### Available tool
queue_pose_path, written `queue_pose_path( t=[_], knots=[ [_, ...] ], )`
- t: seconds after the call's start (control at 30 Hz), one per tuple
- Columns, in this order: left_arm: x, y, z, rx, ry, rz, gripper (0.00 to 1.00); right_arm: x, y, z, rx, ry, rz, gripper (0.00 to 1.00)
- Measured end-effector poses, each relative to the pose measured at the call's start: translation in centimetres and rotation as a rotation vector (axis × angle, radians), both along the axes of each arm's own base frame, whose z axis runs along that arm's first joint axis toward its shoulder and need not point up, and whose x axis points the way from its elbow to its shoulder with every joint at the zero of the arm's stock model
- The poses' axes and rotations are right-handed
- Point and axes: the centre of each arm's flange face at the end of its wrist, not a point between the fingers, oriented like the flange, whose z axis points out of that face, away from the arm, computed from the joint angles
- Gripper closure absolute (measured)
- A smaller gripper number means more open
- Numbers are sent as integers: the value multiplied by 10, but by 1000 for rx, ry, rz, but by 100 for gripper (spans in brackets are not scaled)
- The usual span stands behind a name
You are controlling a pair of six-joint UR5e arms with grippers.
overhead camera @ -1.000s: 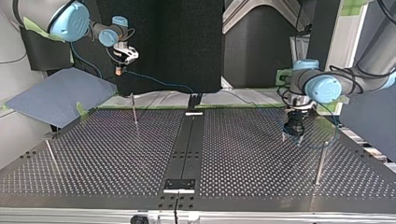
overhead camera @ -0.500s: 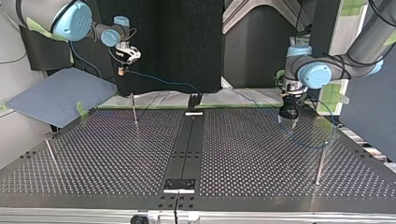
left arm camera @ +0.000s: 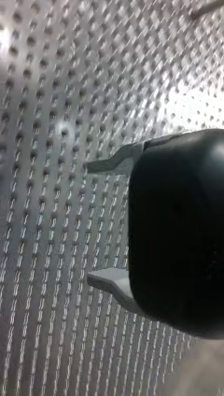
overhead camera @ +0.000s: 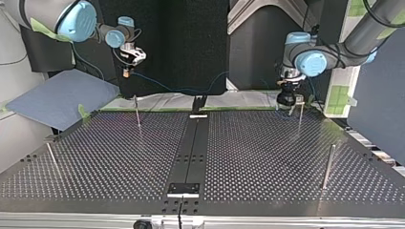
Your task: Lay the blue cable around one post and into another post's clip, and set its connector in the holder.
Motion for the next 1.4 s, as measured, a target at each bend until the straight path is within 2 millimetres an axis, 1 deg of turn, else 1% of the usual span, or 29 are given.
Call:
queue_pose_path(
  t=[0.17,0.3,0.43,0.63,0.73,0.9,1.07,1.17,1.4],
  knots=[
    [-12,-11,-24,19,60,-44,0,3,2,0,5,1,5,100],
    [-16,-16,-34,25,88,-63,0,4,3,-1,8,1,8,100],
    [-18,-20,-28,41,89,-77,0,5,3,-1,8,1,10,100],
    [-29,-34,-13,85,93,-113,0,6,4,0,7,1,12,100],
    [-38,-42,-7,113,101,-126,0,7,4,0,6,4,16,100],
    [-62,-55,-3,164,124,-142,0,12,6,0,3,28,43,100],
    [-83,-67,2,220,99,-152,0,17,9,0,6,58,72,100],
    [-94,-73,0,252,88,-158,0,24,11,6,0,68,89,100],
    [-124,-85,-13,322,108,-177,0,50,16,32,-19,86,106,100]
  ],
)
